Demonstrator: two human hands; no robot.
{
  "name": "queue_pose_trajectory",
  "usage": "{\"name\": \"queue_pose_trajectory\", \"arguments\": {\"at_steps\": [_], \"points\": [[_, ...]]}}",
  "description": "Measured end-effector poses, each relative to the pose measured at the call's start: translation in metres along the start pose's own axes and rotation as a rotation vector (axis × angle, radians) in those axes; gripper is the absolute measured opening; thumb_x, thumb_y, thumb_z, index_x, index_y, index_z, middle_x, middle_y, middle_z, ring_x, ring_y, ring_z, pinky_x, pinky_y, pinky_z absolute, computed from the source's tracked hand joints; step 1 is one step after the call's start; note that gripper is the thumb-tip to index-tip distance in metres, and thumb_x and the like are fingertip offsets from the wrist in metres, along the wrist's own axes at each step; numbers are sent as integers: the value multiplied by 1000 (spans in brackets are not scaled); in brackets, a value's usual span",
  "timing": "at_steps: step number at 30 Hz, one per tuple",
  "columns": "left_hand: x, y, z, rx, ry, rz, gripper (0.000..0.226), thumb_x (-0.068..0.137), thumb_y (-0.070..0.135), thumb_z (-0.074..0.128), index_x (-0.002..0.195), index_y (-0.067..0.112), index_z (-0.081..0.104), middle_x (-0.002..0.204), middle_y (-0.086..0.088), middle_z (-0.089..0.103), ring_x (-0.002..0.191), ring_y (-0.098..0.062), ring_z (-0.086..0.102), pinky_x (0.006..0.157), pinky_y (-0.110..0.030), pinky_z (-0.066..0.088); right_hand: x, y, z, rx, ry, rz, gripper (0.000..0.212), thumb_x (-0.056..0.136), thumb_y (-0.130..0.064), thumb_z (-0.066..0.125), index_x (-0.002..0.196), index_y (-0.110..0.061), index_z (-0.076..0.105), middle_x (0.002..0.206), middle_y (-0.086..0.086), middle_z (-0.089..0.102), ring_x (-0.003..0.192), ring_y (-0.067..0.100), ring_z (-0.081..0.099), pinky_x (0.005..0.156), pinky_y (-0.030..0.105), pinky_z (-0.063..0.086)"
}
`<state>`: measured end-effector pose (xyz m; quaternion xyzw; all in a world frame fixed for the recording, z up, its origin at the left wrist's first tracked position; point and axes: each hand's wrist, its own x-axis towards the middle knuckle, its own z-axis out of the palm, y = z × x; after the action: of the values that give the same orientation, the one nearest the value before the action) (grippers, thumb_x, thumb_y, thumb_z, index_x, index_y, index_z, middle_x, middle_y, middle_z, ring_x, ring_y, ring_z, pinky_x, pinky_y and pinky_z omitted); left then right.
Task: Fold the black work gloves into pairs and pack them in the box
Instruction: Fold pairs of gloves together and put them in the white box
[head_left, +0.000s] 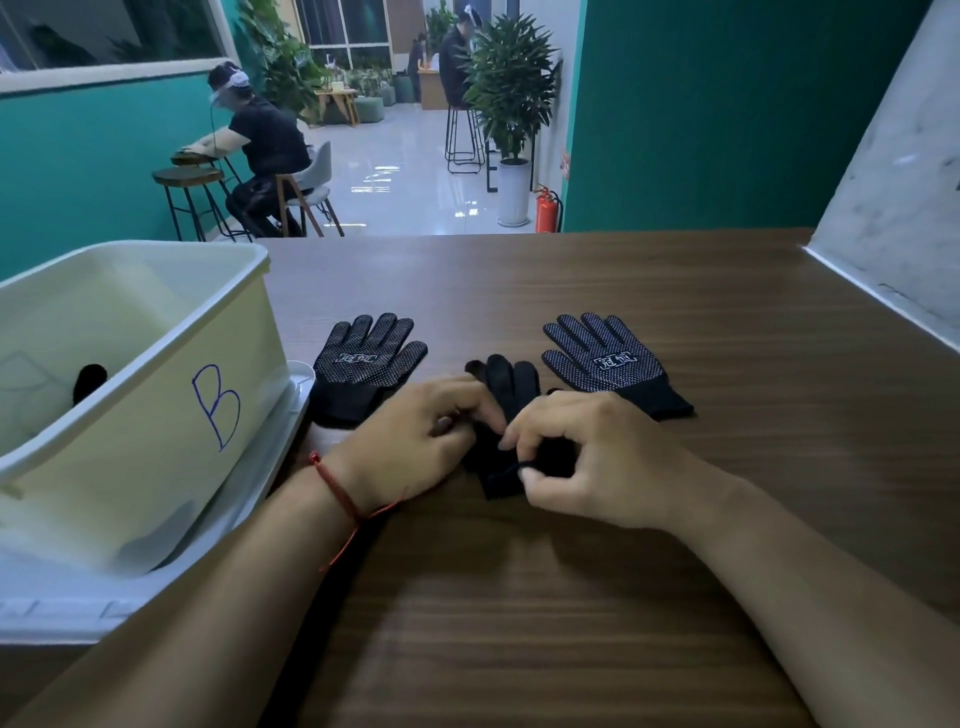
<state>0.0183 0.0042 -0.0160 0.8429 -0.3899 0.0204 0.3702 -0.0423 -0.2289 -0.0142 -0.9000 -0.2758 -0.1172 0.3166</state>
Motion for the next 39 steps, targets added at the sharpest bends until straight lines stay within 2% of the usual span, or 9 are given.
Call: {"name": "queue_pose_trajectory", "arguments": {"at_steps": [7,11,15,18,20,23,27,33,39], "points": [[0,-13,9,89,2,22,26,92,39,74,86,21,57,81,5,57,80,-22,57,71,-44,50,5,9,-2,373,164,308,3,91,-28,83,92,-29,79,94,-8,80,90,11,76,84,37,60],[2,-16,8,-62,80,-141,49,95,54,67,108,6,68,85,-9,66,77,-29,63,74,-46,56,2,2,-11,444,21,286,38,86,-41,87,121,-36,71,109,-7,77,106,12,74,95,33,59],[4,-7,9,-312,97,-175,18,102,25,71,86,16,71,62,7,54,53,-2,46,52,-21,39,5,13,-6,290,96,295,36,92,-18,83,119,-38,69,105,-5,78,99,16,77,97,49,60],[6,-6,11,-450,98,-204,33,102,12,69,81,38,72,59,15,56,50,3,44,49,-14,36,6,18,-4,398,129,329,17,99,-15,75,111,-27,75,103,-3,81,104,12,77,104,49,58],[6,-9,9,-456,105,-221,17,98,21,76,100,37,68,64,8,59,53,-5,48,51,-20,39,7,23,-1,412,139,360,16,99,-20,74,113,-29,75,106,-4,81,108,10,76,107,49,56],[4,-15,8,-373,100,-257,42,88,31,79,124,35,58,75,2,65,62,-16,55,63,-30,44,11,26,4,396,212,409,20,98,-25,76,115,-36,74,107,-8,81,106,9,76,106,48,56],[8,-19,15,-287,210,-300,43,84,36,78,121,34,55,81,1,71,67,-17,61,72,-37,49,16,26,11,292,311,471,28,95,-29,80,111,-48,68,97,-11,79,89,10,76,92,38,60],[11,-16,24,-11,365,-289,31,90,23,80,105,29,54,90,8,68,65,-9,66,68,-29,53,26,30,22,-80,398,463,26,87,-36,85,90,-28,60,82,-12,68,76,8,65,72,32,52],[12,-20,29,223,288,-181,37,95,20,66,127,37,65,117,2,56,98,-18,59,97,-39,53,26,35,26,-279,314,245,17,92,-20,79,105,-27,71,113,-11,64,104,21,58,90,41,53]]}}
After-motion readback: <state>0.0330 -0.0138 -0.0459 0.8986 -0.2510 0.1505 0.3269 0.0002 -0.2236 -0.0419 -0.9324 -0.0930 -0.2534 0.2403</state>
